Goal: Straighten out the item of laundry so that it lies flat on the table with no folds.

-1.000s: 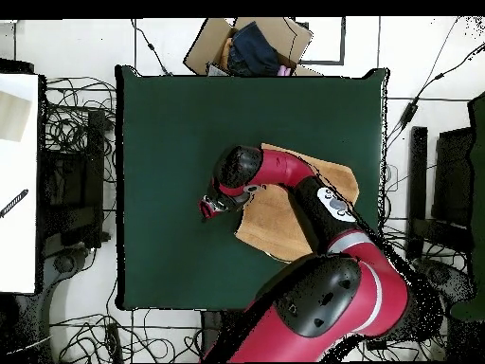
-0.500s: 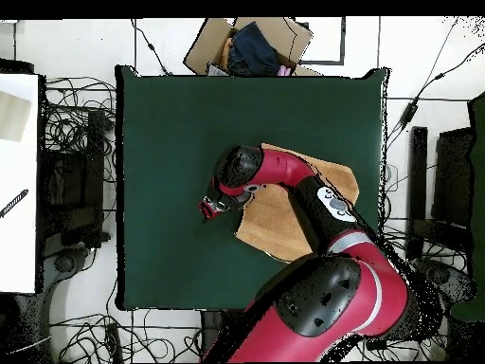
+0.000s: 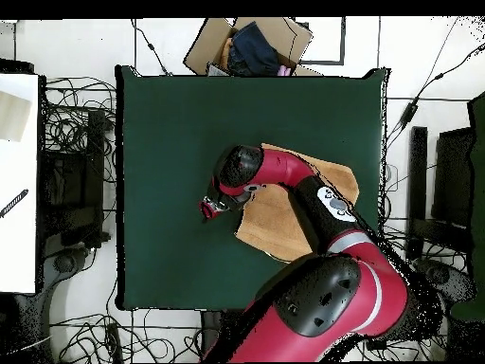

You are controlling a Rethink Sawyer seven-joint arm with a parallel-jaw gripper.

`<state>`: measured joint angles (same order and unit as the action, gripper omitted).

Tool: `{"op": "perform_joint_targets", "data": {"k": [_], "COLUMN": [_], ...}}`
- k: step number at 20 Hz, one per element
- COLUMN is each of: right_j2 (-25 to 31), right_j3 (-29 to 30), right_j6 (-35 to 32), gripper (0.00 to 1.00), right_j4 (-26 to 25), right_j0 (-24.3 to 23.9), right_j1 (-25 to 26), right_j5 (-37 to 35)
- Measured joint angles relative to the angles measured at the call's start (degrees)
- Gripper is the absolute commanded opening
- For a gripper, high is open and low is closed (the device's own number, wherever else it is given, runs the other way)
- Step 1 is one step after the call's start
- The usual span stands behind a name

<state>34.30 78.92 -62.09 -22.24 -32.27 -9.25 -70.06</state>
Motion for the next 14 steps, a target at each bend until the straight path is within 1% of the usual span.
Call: {"op": "perform_joint_targets", "data": {"k": [7,14], "right_j2": [0.0,-0.9], "right_j3": [0.0,-0.2], "right_j6": [0.0,0.0], "gripper": [1.0,1.0], "right_j4": [0.0,0.0], "right_j0": [0.1,1.3], "right_j1": [-0.1,-0.5], "right_j5": [0.0,0.0]}}
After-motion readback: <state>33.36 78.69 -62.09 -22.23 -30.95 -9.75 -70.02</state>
